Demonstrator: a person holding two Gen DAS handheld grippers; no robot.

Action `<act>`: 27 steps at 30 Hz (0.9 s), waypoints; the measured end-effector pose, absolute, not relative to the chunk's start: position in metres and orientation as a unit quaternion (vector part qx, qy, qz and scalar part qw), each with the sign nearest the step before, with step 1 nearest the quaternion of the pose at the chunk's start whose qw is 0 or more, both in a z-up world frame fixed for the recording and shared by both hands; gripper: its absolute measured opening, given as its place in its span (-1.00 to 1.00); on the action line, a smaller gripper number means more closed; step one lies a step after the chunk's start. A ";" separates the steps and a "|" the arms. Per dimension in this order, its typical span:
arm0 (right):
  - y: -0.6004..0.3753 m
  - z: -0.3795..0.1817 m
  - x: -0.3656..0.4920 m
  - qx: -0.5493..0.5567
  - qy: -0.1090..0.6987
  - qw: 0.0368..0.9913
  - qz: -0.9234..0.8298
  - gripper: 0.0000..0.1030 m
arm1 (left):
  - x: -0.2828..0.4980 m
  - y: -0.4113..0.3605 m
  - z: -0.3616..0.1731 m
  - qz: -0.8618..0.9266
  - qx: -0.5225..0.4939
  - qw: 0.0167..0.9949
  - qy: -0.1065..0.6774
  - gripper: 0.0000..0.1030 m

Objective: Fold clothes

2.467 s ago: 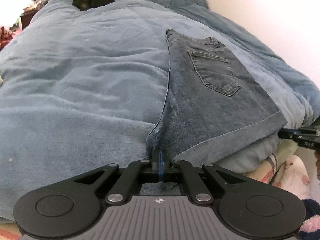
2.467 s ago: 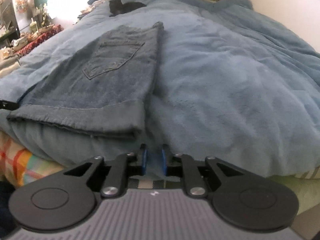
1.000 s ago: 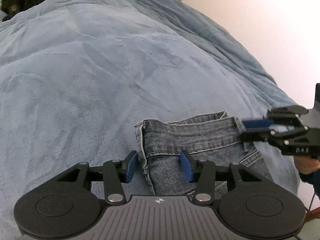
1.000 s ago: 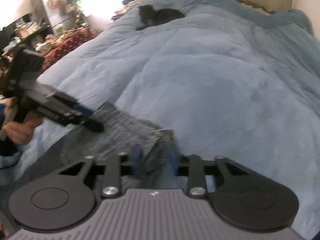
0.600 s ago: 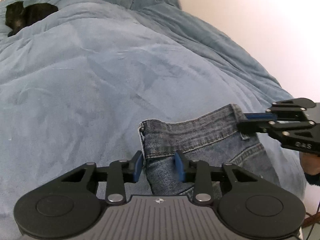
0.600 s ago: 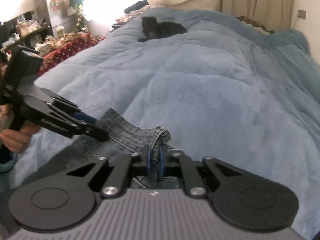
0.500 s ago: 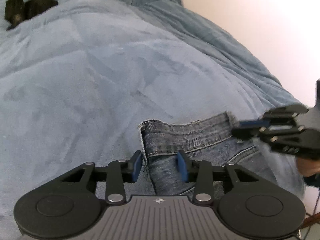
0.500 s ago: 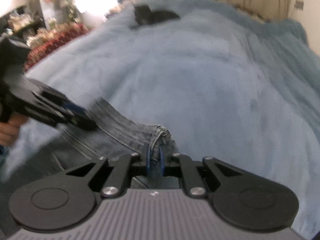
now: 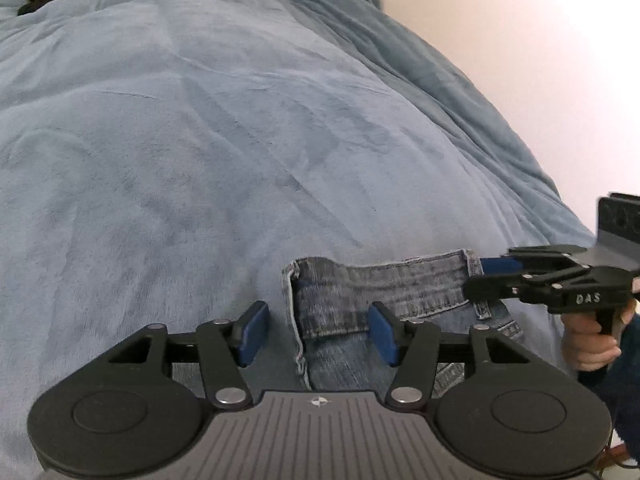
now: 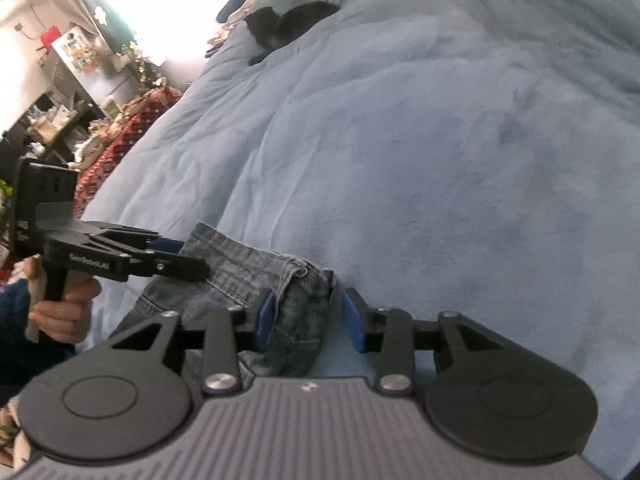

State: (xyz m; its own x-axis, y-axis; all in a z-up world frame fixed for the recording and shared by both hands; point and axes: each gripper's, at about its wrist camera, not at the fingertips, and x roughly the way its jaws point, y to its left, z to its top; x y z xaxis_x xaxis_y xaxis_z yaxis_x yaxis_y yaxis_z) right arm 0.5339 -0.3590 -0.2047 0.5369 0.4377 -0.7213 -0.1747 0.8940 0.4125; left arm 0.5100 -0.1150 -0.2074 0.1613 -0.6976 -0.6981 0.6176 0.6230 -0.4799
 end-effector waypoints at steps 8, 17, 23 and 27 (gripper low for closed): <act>-0.339 -0.201 0.542 0.106 0.443 0.872 0.178 -0.65 | 0.508 -0.119 -0.199 -0.463 0.000 0.766 0.446 -0.72; -0.303 -0.130 0.489 0.017 0.393 0.904 0.169 -0.68 | 0.466 -0.097 -0.133 -0.471 0.037 0.791 0.389 -0.75; -0.281 -0.078 0.432 -0.018 0.358 0.920 0.158 -0.68 | 0.420 -0.077 -0.080 -0.471 0.046 0.807 0.354 -0.76; -0.263 -0.054 0.371 -0.044 0.329 0.931 0.149 -0.68 | 0.371 -0.059 -0.053 -0.473 0.056 0.812 0.338 -0.76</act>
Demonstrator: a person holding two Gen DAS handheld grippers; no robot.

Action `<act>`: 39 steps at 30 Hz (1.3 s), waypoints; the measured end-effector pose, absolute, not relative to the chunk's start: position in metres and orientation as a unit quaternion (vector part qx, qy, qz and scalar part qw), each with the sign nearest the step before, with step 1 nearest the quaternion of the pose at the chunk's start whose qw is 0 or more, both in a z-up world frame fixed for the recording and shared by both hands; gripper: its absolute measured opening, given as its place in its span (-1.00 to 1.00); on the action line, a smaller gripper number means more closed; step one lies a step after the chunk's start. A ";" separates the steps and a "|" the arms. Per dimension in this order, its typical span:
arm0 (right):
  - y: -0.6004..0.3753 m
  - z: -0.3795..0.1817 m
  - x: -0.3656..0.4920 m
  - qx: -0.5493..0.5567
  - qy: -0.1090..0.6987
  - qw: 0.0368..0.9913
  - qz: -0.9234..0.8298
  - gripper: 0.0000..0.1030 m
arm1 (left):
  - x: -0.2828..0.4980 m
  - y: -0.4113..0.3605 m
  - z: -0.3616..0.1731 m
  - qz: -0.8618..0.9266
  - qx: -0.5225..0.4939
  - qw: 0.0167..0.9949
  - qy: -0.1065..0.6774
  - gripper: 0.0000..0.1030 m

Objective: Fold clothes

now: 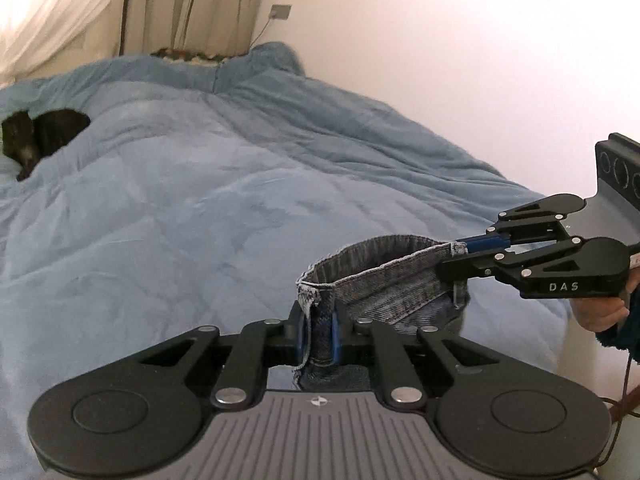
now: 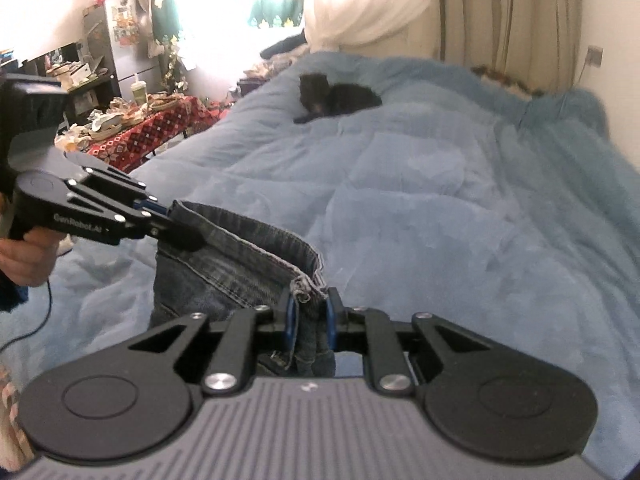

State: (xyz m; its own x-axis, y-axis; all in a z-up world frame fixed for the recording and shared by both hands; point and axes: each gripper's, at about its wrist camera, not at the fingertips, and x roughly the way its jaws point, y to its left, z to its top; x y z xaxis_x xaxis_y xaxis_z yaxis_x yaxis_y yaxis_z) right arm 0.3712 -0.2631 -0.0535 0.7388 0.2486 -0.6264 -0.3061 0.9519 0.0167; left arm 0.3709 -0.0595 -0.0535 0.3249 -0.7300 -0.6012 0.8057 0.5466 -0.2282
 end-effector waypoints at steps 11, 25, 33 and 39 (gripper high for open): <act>-0.213 -0.093 0.176 -0.122 0.267 0.951 0.102 -0.63 | 0.199 -0.015 -0.079 -0.469 0.109 0.807 0.343 -0.74; -0.228 -0.150 0.087 -0.094 0.351 0.928 0.078 -0.47 | 0.159 0.033 -0.142 -0.452 0.040 0.769 0.450 -0.42; -0.280 -0.115 0.129 0.092 0.349 0.927 0.101 -0.07 | 0.210 0.070 -0.128 -0.412 -0.102 0.782 0.457 -0.14; -0.295 -0.131 0.198 0.164 0.373 0.906 0.115 -0.02 | 0.262 0.047 -0.156 -0.360 -0.172 0.772 0.495 -0.03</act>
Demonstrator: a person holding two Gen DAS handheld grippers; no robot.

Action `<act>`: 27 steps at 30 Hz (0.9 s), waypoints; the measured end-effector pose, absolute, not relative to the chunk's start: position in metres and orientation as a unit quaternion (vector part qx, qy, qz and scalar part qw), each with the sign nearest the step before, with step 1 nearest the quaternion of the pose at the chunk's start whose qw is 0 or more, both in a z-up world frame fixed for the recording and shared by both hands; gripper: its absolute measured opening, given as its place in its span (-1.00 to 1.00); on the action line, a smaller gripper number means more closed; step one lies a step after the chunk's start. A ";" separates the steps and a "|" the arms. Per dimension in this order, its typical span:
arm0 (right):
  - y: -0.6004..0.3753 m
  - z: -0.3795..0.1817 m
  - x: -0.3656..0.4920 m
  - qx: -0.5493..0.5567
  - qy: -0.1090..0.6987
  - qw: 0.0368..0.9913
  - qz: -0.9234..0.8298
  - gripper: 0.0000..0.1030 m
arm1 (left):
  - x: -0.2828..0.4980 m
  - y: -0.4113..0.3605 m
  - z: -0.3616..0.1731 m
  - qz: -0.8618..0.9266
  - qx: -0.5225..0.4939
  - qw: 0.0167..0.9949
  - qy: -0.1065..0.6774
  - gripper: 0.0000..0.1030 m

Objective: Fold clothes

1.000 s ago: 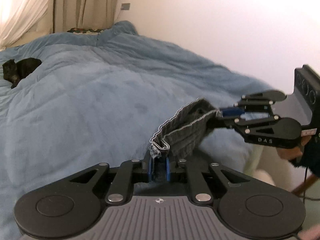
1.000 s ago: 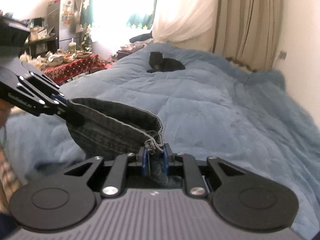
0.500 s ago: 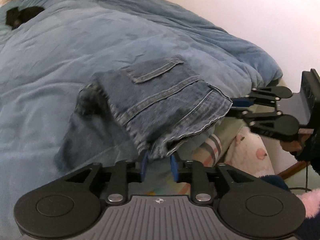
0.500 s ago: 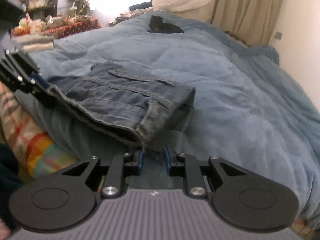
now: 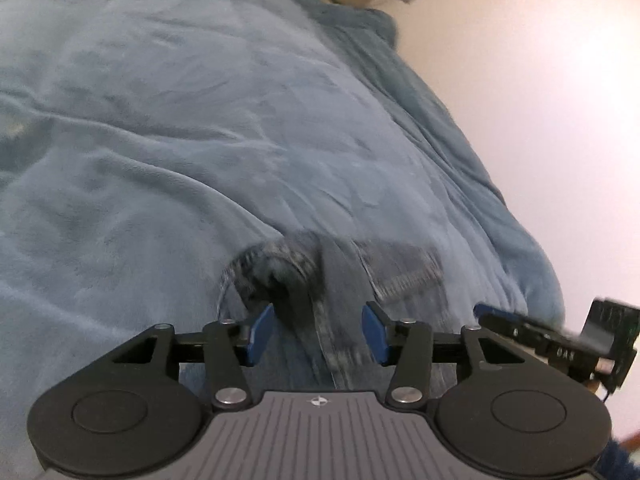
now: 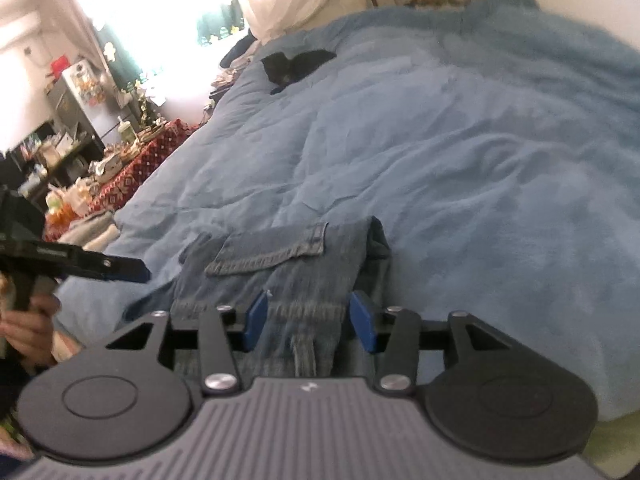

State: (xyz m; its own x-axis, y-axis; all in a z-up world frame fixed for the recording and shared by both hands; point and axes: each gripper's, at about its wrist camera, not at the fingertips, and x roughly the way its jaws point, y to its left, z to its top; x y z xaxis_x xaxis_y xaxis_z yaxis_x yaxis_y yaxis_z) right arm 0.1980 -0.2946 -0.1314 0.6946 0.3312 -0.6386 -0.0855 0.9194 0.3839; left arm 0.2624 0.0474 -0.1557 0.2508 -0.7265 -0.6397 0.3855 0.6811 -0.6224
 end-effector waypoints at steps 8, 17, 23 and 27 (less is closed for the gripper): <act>-0.318 -0.184 0.270 0.237 0.407 0.873 0.127 -0.02 | 0.292 0.023 -0.193 -0.355 -0.219 0.732 0.538 0.09; -0.318 -0.210 0.315 0.265 0.418 0.856 0.148 -0.50 | 0.312 0.003 -0.200 -0.338 -0.239 0.734 0.537 -0.28; -0.307 -0.178 0.324 0.236 0.370 0.884 0.161 -0.63 | 0.322 0.007 -0.176 -0.351 -0.236 0.759 0.495 -0.45; -0.294 -0.209 0.351 0.186 0.408 0.884 0.133 -0.60 | 0.341 -0.005 -0.200 -0.335 -0.201 0.763 0.515 -0.45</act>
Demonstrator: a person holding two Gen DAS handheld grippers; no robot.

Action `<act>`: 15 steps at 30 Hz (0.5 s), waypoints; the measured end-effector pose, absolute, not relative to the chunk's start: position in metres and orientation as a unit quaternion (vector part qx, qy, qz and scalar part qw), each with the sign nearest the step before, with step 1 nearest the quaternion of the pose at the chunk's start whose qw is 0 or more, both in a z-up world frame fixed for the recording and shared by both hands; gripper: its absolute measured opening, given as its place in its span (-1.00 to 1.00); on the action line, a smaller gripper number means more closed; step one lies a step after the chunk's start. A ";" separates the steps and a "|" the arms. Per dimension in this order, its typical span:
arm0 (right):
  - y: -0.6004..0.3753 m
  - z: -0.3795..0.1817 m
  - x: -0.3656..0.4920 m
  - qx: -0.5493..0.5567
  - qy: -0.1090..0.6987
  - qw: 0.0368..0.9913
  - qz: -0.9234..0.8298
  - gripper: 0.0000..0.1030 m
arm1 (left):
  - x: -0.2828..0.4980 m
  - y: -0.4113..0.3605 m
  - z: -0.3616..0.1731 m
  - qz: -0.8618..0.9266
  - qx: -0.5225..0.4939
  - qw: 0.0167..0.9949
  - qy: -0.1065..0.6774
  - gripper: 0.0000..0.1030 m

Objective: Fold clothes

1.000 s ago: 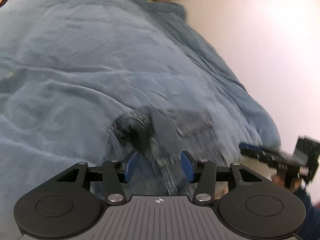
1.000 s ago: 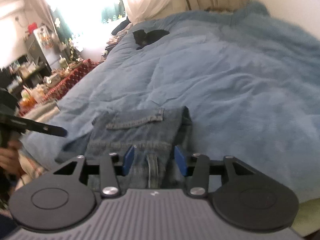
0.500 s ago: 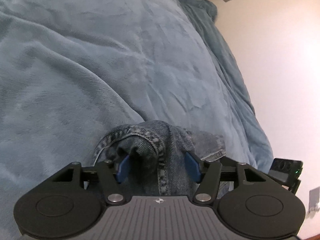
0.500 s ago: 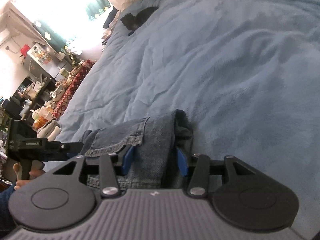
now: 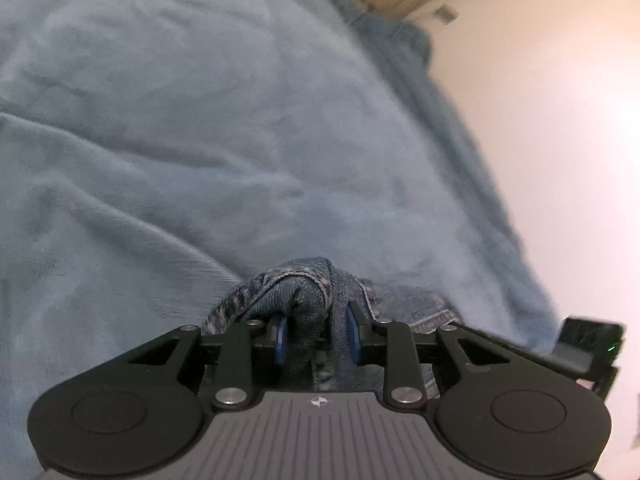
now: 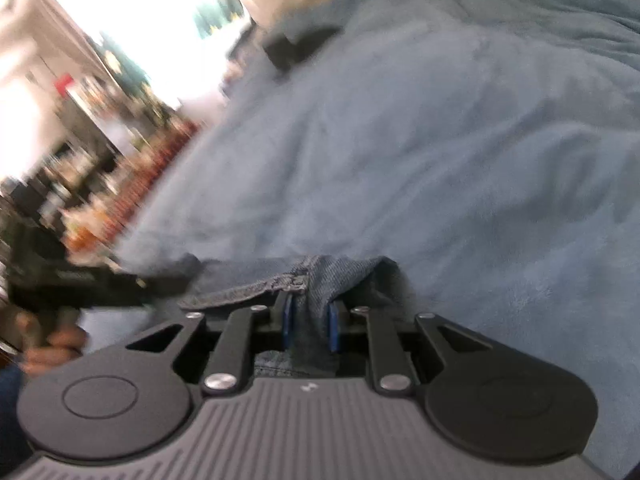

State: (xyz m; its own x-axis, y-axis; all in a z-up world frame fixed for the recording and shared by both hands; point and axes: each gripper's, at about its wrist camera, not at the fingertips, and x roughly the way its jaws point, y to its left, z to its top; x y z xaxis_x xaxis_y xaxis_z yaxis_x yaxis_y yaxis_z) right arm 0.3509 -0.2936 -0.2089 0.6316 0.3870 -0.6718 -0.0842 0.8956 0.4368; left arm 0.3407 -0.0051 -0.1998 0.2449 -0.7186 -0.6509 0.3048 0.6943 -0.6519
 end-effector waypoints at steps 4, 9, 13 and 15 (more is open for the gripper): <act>-0.294 -0.221 0.357 0.199 0.408 0.882 0.129 -0.55 | 0.352 0.005 -0.219 -0.335 -0.242 0.733 0.540 -0.35; -0.304 -0.215 0.344 0.240 0.410 0.871 0.129 -0.29 | 0.332 0.023 -0.198 -0.336 -0.251 0.736 0.532 -0.20; -0.300 -0.213 0.327 0.245 0.410 0.867 0.140 -0.16 | 0.310 0.021 -0.188 -0.352 -0.222 0.742 0.526 0.02; -0.300 -0.214 0.317 0.240 0.415 0.866 0.142 -0.15 | 0.304 0.012 -0.191 -0.358 -0.209 0.738 0.532 0.03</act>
